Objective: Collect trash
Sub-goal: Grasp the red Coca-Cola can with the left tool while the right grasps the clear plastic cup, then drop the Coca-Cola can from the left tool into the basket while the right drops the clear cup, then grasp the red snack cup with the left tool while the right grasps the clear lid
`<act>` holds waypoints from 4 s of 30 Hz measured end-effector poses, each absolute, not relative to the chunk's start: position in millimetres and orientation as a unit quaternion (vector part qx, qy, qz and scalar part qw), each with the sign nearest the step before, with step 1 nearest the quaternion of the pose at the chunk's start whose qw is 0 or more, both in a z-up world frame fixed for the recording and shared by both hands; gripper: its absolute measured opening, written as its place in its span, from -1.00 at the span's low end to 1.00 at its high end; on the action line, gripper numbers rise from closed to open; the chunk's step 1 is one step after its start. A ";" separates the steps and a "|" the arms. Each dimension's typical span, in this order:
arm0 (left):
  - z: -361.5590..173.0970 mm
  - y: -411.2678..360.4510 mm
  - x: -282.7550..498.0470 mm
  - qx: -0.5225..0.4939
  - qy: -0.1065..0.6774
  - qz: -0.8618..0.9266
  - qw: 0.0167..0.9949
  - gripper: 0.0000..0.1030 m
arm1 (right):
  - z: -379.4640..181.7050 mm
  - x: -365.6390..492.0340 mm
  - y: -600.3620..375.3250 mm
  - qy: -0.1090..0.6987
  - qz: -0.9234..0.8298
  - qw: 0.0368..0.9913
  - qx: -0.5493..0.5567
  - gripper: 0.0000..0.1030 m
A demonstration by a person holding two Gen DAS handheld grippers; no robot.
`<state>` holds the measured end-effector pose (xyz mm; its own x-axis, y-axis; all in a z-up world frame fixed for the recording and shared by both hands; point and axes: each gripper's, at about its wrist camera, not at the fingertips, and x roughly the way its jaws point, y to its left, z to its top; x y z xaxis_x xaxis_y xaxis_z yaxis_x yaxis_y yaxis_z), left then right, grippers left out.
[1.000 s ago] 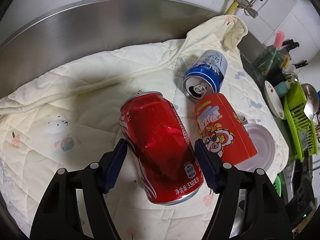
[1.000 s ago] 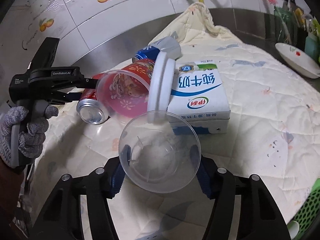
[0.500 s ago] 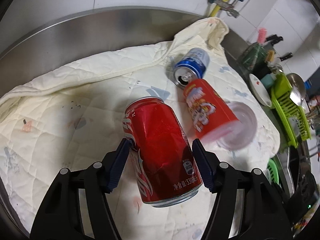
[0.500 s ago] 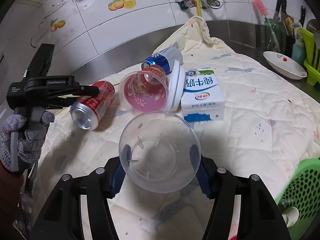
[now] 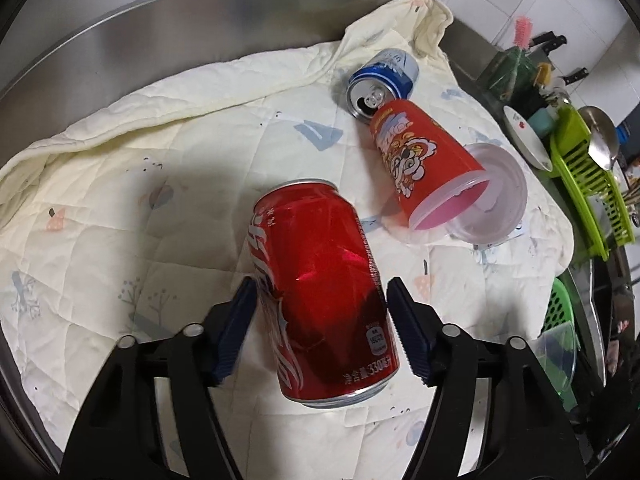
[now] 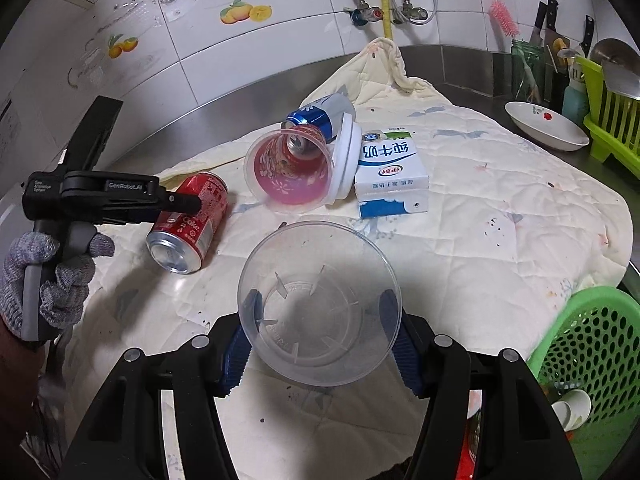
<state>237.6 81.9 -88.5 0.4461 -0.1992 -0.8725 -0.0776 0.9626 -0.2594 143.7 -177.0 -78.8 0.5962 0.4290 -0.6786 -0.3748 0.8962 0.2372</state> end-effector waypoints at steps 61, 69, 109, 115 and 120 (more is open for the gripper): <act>-111.8 -328.1 188.7 0.082 0.514 -0.328 0.789 0.42 | -82.7 17.1 -452.3 0.367 -0.087 0.922 0.090 0.51; -119.4 -335.4 190.1 0.092 0.520 -0.320 0.787 0.44 | -89.3 15.8 -455.8 0.370 -0.090 0.920 0.098 0.51; -4.4 -64.3 261.4 -0.027 0.447 -0.106 0.888 0.48 | -43.9 110.4 -311.7 0.370 0.038 0.927 0.050 0.54; -13.5 -10.9 300.0 -0.079 0.471 -0.055 0.877 0.51 | -38.2 135.7 -276.4 0.373 0.074 0.924 0.034 0.54; -36.5 8.0 325.0 -0.103 0.501 -0.043 0.858 0.52 | -33.9 154.4 -251.9 0.372 0.096 0.923 0.021 0.54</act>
<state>325.0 8.0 -36.5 0.4942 -0.1768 -0.8512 -0.0300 0.9751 -0.2199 154.4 -251.9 -33.9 0.7055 0.1926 -0.6821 -0.1609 0.9808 0.1105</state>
